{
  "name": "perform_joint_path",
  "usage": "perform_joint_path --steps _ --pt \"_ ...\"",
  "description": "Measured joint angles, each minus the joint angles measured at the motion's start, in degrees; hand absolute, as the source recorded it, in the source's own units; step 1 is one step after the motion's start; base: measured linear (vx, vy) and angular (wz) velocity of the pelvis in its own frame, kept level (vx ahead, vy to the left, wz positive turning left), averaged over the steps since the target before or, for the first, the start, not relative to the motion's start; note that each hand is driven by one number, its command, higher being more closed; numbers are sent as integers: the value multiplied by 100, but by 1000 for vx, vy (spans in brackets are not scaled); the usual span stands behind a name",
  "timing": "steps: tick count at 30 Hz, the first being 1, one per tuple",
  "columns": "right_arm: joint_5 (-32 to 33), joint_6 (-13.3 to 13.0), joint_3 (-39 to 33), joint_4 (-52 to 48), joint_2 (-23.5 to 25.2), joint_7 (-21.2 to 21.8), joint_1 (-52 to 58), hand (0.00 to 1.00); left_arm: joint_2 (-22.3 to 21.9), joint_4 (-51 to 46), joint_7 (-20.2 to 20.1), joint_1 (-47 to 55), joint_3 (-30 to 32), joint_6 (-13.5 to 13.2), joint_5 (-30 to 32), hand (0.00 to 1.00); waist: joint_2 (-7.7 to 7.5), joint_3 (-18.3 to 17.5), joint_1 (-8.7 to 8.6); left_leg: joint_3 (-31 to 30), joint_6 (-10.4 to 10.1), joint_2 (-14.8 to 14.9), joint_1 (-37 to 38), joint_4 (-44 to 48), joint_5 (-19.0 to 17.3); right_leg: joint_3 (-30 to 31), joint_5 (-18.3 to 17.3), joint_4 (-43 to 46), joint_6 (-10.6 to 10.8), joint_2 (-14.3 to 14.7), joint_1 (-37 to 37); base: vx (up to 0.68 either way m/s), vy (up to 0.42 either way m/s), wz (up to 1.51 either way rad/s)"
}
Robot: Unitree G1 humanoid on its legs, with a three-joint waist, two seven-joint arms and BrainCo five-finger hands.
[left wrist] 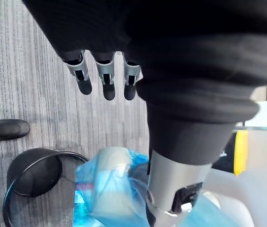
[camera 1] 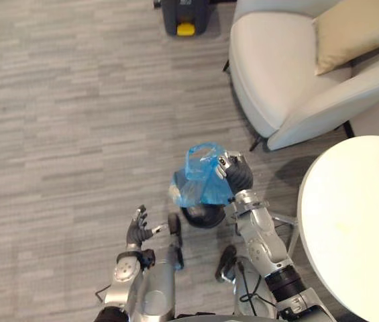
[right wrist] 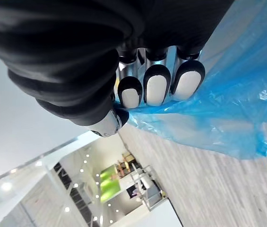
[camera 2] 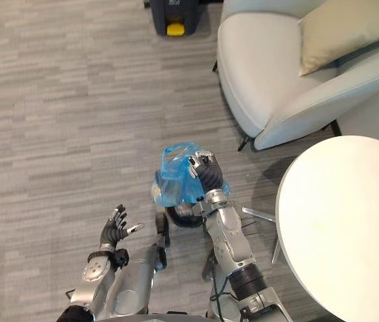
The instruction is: Gather rubbish on tea table into small bin, then transfer packed bag to large trash can.
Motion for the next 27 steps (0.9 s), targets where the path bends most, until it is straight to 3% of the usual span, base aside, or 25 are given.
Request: perform_joint_path --steps 3,4,5,8,9,10,11,12,14,15,16,17,19,20,22,23,24,27 --pt "-11 -51 -8 -267 -71 72 -23 100 66 -293 -31 -44 24 -6 8 0 25 5 -22 -245 283 32 -148 557 -224 328 -130 372 12 6 -16 17 -72 4" --pt "-24 -76 -26 -330 -97 69 -23 100 99 -446 -64 -67 42 -30 118 0 21 16 -119 -387 337 -26 -186 758 -297 583 -467 1331 -79 -1 -35 -31 -155 86" --pt "-76 -92 -28 -371 -128 61 -36 100 138 -648 -101 -52 43 -44 214 0 21 16 -156 -621 347 -108 -237 981 -352 814 -696 2080 -15 99 113 -58 -160 100" --pt "-299 -108 67 -549 -254 59 -205 100 112 -1186 -86 78 127 -99 232 0 63 28 16 -926 204 -120 -486 1325 -368 932 -1177 2026 -14 423 463 -218 -191 57" --pt "-385 -108 73 -576 -317 58 -280 100 99 -1372 -87 180 150 -111 229 0 108 2 72 -1036 80 -98 -534 1179 -253 824 -1400 1571 -181 567 618 -324 -166 24" --pt "-441 -138 38 -698 -436 38 -371 100 30 -1595 -97 307 138 -169 229 0 246 -23 146 -1184 -63 -2 -632 901 -50 718 -1627 1177 -242 742 638 -357 -146 42" --pt "-456 -238 -2 -738 -613 12 -391 100 -66 -1757 -108 423 81 -168 220 0 455 -35 100 -1439 -181 66 -663 524 36 529 -1479 1033 -389 938 570 -365 -142 54" --pt "-459 -256 -29 -737 -712 -17 -394 100 -94 -1867 -122 465 36 -167 219 0 513 -44 72 -1534 -234 77 -632 289 44 451 -1411 964 -428 1011 548 -340 -108 79" --pt "-589 -252 -228 -642 -1033 -186 -587 100 -89 -2288 -150 624 -109 -171 215 0 579 -18 57 -1511 -974 111 -569 -277 -627 150 -1036 662 -720 1008 446 -304 -77 69" --pt "-651 -253 -295 -567 -1086 -211 -700 100 -75 -2354 -173 626 -115 -171 214 0 585 -15 46 -1342 -843 124 -616 -187 -646 73 -942 607 -788 970 410 -338 -58 54" --pt "-707 -252 -450 -430 -1157 -267 -884 100 3 -2419 -239 541 -143 -172 240 0 582 -17 -8 -1080 -515 115 -690 294 -628 -80 -717 489 -779 861 397 -266 -38 43" --pt "-724 -252 -501 -400 -1195 -319 -921 100 61 -2421 -259 445 -178 -172 253 0 585 -19 -33 -970 -382 88 -686 612 -655 -160 -615 419 -776 784 397 -295 -46 57" --pt "-734 -252 -646 -400 -1390 -334 -960 100 317 -2648 -296 106 -225 -249 385 0 584 -24 -156 -828 31 158 -498 1947 -1021 -341 -286 92 -762 618 403 -235 1 55" --pt "-734 -252 -641 -398 -1430 -332 -969 100 383 -2686 -315 14 -227 -293 404 0 593 -28 -179 -836 21 218 -366 2173 -1121 -356 -217 18 -747 601 402 -218 67 37" --pt "-730 -242 -612 -391 -1544 -295 -997 100 600 -2701 -362 -393 -239 -388 452 0 617 -42 -202 -868 -279 476 264 2228 -1764 -368 71 -317 -721 590 401 -190 109 15" --pt "-731 -237 -610 -392 -1549 -278 -1010 100 642 -2701 -359 -482 -254 -407 454 0 624 -46 -221 -853 -340 514 403 2051 -1844 -369 133 -404 -691 591 405 -154 142 14" --pt "-730 -194 -614 -390 -1552 -231 -1067 100 721 -2699 -358 -635 -313 -414 507 0 648 -71 -301 -863 -398 457 604 1527 -1865 -388 296 -573 -610 591 405 -130 170 9" --pt "-720 -149 -610 -395 -1542 -63 -1111 100 912 -2682 -350 -788 -537 -414 736 0 588 -253 -320 -804 -239 205 616 1015 -1531 -319 751 -1136 -426 506 411 -93 187 2"
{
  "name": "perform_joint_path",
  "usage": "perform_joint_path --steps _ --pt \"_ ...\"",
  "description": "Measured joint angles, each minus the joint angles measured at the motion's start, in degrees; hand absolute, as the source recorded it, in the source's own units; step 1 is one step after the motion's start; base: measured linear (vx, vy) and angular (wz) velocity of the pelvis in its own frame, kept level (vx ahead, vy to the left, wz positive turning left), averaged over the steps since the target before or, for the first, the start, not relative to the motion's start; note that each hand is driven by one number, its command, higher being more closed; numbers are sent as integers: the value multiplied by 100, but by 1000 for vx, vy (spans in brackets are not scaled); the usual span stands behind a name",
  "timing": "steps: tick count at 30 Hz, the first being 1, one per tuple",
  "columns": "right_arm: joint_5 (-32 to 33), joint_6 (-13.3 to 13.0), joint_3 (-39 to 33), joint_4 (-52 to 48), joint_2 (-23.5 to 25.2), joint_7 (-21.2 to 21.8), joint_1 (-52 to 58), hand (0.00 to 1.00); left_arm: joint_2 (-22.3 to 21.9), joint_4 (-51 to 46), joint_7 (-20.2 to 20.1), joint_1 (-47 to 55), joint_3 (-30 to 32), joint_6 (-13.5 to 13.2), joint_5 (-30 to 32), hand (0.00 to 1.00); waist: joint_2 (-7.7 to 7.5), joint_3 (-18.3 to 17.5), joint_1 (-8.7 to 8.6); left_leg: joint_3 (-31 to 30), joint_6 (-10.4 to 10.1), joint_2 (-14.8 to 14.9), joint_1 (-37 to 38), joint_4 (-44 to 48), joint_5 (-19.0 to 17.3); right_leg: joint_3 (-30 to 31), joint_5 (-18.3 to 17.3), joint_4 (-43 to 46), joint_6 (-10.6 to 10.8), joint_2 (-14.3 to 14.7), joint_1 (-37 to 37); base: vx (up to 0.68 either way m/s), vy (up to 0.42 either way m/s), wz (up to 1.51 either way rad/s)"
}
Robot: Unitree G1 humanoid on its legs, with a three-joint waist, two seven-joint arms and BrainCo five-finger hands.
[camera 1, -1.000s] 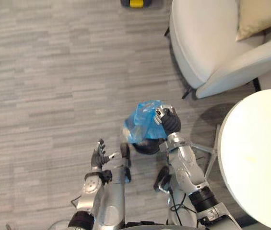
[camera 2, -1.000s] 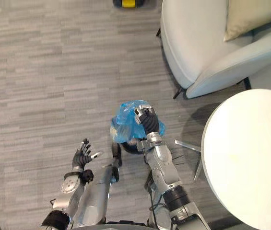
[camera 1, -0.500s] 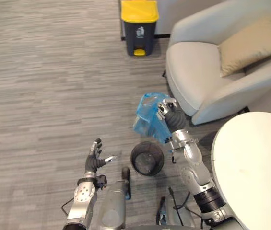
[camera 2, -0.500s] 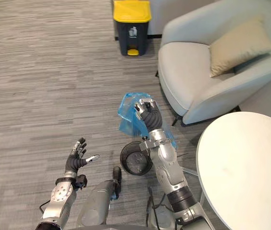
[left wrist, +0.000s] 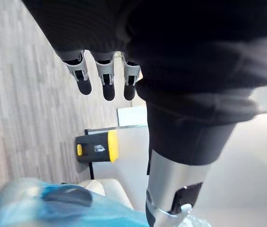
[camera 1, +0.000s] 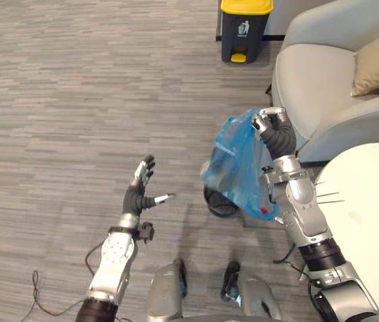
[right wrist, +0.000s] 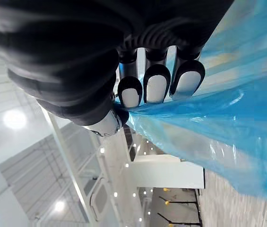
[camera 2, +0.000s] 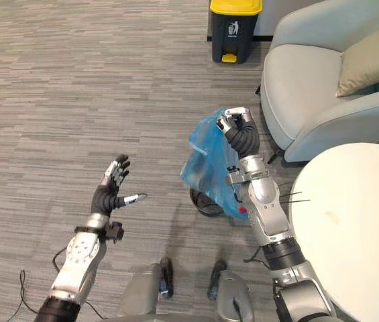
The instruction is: Gather rubbish on tea table into small bin, then transfer packed bag to large trash can.
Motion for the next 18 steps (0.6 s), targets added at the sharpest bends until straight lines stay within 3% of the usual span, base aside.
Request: perform_joint_path --steps 3,7,16,18 --pt "76 31 162 -37 8 94 -147 100 98 0 -4 -90 -51 1 101 0 -26 -141 18 111 125 -165 63 -304 206 55 426 -473 133 -28 94 -42 141 -4" --pt "377 85 961 -562 8 685 -297 100 280 94 -69 -201 -271 7 166 0 -83 -340 11 312 197 -304 343 -649 373 289 728 -882 204 -56 268 6 78 -22" --pt "911 161 2436 -1239 155 1437 -352 100 95 669 -145 -530 -739 19 775 0 -301 -745 -9 589 215 -399 884 -1383 606 602 930 -1272 246 13 481 -9 15 -19" --pt "958 302 2792 -1238 229 1523 -352 100 -79 849 -117 -695 -805 29 842 0 -314 -855 4 588 216 -418 994 -1604 728 599 932 -1285 247 25 489 0 0 0"
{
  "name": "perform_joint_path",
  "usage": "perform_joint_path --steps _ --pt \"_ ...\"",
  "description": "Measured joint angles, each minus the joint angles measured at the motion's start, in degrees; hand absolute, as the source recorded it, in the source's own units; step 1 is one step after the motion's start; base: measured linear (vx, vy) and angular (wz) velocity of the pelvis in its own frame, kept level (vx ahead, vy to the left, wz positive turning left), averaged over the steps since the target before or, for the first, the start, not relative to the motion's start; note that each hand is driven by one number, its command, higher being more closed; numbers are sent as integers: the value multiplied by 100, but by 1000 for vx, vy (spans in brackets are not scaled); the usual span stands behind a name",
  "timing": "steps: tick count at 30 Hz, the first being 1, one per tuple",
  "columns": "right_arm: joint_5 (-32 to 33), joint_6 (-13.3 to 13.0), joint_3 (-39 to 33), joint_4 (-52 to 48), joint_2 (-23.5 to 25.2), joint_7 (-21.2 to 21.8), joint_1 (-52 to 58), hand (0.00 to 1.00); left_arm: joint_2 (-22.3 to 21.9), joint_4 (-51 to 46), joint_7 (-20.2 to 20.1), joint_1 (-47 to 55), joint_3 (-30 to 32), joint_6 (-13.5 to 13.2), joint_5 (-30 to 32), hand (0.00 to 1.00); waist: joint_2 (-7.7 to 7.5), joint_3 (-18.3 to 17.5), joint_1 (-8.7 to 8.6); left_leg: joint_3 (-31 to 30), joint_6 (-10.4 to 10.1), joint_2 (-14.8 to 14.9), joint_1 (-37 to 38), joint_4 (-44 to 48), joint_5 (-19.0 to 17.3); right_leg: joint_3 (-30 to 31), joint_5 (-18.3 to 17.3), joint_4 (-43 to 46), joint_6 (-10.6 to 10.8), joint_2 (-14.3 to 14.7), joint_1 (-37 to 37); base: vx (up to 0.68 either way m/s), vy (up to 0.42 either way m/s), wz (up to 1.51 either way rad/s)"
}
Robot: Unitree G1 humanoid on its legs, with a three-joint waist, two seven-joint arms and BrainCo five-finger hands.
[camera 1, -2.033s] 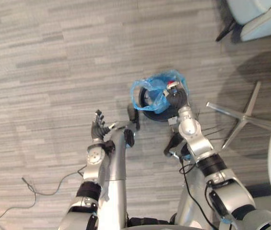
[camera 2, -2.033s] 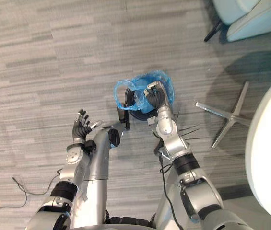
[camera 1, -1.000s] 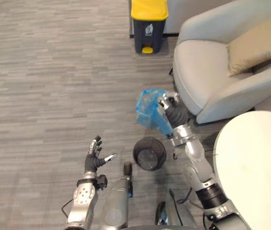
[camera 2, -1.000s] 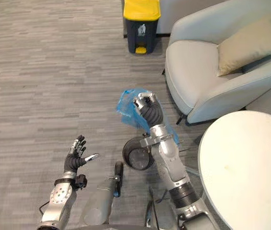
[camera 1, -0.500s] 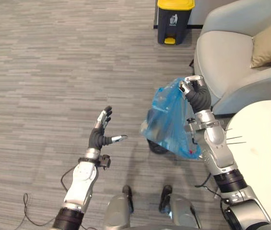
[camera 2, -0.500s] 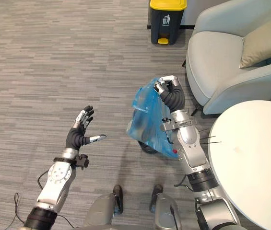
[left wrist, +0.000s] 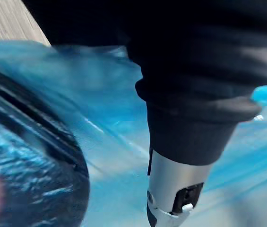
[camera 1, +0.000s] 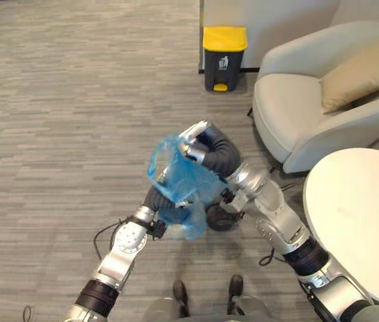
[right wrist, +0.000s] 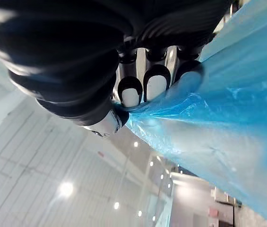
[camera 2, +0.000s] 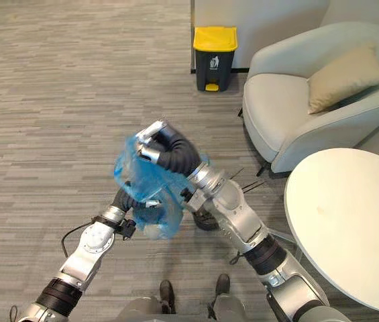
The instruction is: Gather rubbish on tea table into small bin, then transfer packed bag to large trash can.
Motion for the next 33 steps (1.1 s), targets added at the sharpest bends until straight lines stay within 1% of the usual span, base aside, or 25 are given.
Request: perform_joint_path --steps 3,5,7,9,11,12,14,16,20,22,25,26,28,30,31,32,33 --pt "12 106 222 52 119 1 0 100 -215 101 169 -9 -19 4 62 0 -19 -33 3 -9 -15 -7 192 -231 118 -17 18 -85 2 31 134 0 0 0" --pt "13 142 347 113 188 -2 0 100 -332 105 256 -11 -22 11 139 0 -20 -44 10 -10 -23 -4 298 -336 135 -18 17 -115 2 53 202 0 0 0" --pt "1 213 553 262 321 -16 -3 100 -437 124 362 -14 -146 16 193 0 -22 -164 12 -32 -28 4 300 -427 180 -20 41 -197 1 78 214 0 0 0" --pt "-16 225 764 497 435 -50 -39 100 -501 243 502 -54 -215 34 246 0 -28 -202 17 -52 -38 13 323 -425 187 -19 106 -335 -20 98 309 29 -6 4" --pt "-22 286 1026 810 486 -173 -227 100 -664 376 760 -142 -224 164 376 0 -27 -211 19 -94 -46 17 310 -401 192 -43 170 -482 -27 121 387 -2 -6 7" --pt "-27 319 1074 829 486 -197 -266 100 -701 396 814 -149 -231 177 387 100 -26 -212 20 -103 -47 19 312 -396 192 -51 177 -502 -25 125 406 -9 -7 8" --pt "-23 334 1256 829 487 -338 -363 100 -820 436 1141 -184 -230 199 410 100 -25 -212 18 -153 -58 36 312 -381 198 -81 186 -539 -37 149 454 -3 -8 9" --pt "-14 334 1330 829 495 -445 -381 100 -885 454 1330 -311 -248 282 411 100 -24 -212 23 -202 -63 57 310 -354 197 -118 198 -590 -51 172 510 -5 -9 12" --pt "-4 331 1438 829 667 -541 -487 100 -877 571 1516 -567 -269 302 378 100 -14 -216 30 -252 -108 118 230 -264 189 -119 217 -625 -85 225 514 -15 -14 7" --pt "35 314 1469 829 685 -556 -487 100 -877 667 1624 -736 -345 317 352 100 21 -230 32 -277 -139 158 199 -260 208 -123 248 -694 -127 275 525 -18 -20 4" --pt "37 248 1471 829 684 -562 -487 100 -877 683 1643 -786 -360 328 255 100 49 -246 16 -277 -174 213 200 -255 219 -118 242 -694 -151 292 525 0 0 0" --pt "36 221 1471 829 684 -563 -487 0 -877 683 1650 -793 -360 328 218 100 51 -245 14 -277 -183 225 199 -253 222 -117 239 -694 -161 304 525 0 0 0" --pt "9 198 1493 826 683 -561 -483 0 -874 671 1724 -825 -327 359 150 100 52 -245 3 -266 -247 275 200 -251 210 -104 227 -694 -186 354 519 -14 -14 -5" --pt "-110 191 1572 800 683 -548 -457 0 -873 649 1721 -839 -312 382 131 100 52 -245 1 -245 -268 310 200 -253 212 -85 215 -693 -209 387 506 -9 -16 -7" --pt "-503 174 1597 797 678 -548 -379 0 -875 643 1713 -838 -293 384 83 100 54 -243 -2 -243 -282 335 199 -260 220 -82 199 -693 -230 411 498 -3 -18 -5" --pt "-653 163 1574 789 671 -549 -324 0 -878 631 1708 -829 -273 388 74 100 55 -243 -3 -243 -289 345 201 -266 224 -82 197 -693 -233 421 496 0 0 0" --pt "-953 137 1511 747 660 -550 -189 0 -881 562 1700 -782 -215 393 19 100 55 -242 -3 -242 -300 359 202 -280 231 -82 190 -693 -240 438 490 0 0 0"
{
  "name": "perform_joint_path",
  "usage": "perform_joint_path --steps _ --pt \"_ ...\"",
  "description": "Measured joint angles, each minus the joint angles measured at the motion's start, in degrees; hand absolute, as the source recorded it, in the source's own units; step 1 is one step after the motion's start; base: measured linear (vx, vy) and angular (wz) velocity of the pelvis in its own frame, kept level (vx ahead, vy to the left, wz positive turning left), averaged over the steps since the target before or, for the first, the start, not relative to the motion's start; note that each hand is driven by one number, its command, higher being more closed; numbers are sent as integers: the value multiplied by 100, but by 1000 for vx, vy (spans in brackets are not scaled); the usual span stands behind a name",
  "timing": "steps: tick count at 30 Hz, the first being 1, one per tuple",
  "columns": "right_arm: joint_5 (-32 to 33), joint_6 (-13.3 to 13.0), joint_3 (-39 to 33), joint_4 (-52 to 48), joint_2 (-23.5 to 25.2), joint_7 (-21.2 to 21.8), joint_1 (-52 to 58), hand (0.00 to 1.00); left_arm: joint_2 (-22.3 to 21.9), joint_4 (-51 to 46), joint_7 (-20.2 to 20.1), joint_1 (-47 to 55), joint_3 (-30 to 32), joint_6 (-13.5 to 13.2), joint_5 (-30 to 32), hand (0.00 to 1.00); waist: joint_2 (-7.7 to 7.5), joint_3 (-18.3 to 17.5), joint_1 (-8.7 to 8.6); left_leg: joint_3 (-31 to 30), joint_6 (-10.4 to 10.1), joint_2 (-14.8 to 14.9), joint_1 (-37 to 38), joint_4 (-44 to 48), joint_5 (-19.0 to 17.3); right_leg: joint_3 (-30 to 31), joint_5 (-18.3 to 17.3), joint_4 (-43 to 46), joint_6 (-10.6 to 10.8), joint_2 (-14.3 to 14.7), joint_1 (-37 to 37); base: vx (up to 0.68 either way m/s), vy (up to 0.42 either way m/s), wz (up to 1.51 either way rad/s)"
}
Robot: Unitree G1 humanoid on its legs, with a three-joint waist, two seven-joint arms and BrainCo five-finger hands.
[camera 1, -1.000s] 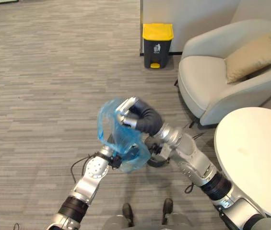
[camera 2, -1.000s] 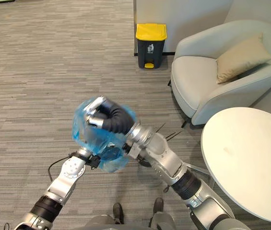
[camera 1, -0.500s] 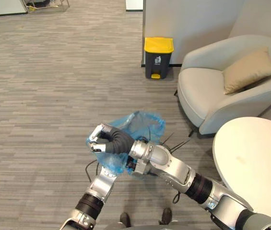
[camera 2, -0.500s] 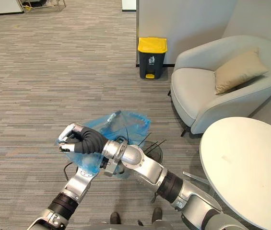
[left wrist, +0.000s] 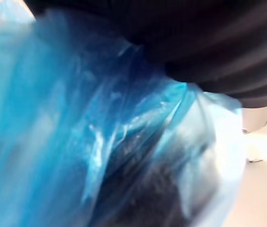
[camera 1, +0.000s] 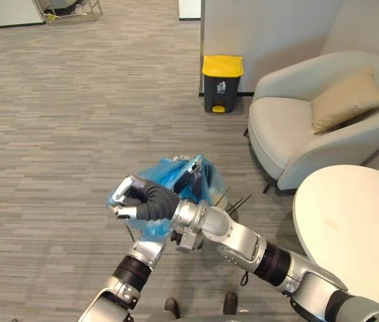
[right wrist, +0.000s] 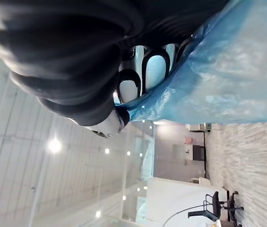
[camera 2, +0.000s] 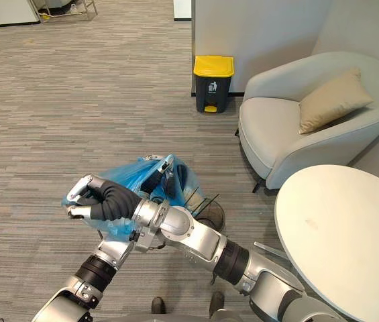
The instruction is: Gather rubbish on tea table into small bin, then transfer packed bag to large trash can.
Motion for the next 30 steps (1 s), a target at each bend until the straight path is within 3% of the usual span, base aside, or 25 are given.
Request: perform_joint_path --steps 3,5,10,15,21,24,30 --pt "-675 -115 -406 -225 -16 2 598 0 -63 -301 -54 358 318 2 -47 100 0 0 -7 38 -4 28 34 -35 14 19 -21 5 -11 38 -4 23 -6 -7" --pt "-1597 -301 -1011 -359 -119 -239 913 0 -193 -428 -130 776 655 -1 -53 100 0 0 -18 78 -41 35 119 -146 47 51 -28 10 -4 56 8 27 8 -9" --pt "-3105 -603 -2385 -741 -661 -930 1620 0 -215 -475 -254 1621 1254 0 -162 100 0 0 -6 65 -40 -30 128 -151 46 37 -43 14 18 36 21 5 8 0" --pt "-3979 -646 -3739 -798 -1048 -1401 2670 0 -219 -503 -393 2320 1884 1 -165 100 4 2 -2 -54 -39 -52 190 -167 43 -76 -112 20 76 21 146 16 18 13" --pt "-3845 -683 -4728 -241 -1157 -1392 3744 0 -197 -540 -695 3045 2421 -3 -269 100 67 -19 -5 -173 -32 -48 178 -193 21 -197 -175 9 120 -34 201 -10 13 12" --pt "-3308 -579 -5010 903 -1160 -977 4162 0 -5 -359 -988 3349 2574 -7 -296 100 84 -19 -7 -317 -36 -63 65 -173 -2 -343 -243 19 135 -55 203 -19 11 27" --pt "-3288 -416 -5416 2450 -1170 -737 4573 0 91 273 -1348 3549 2943 -11 -495 100 180 214 -76 -904 -14 -154 -663 529 -167 -1009 -595 603 164 -252 -79 -7 21 60"
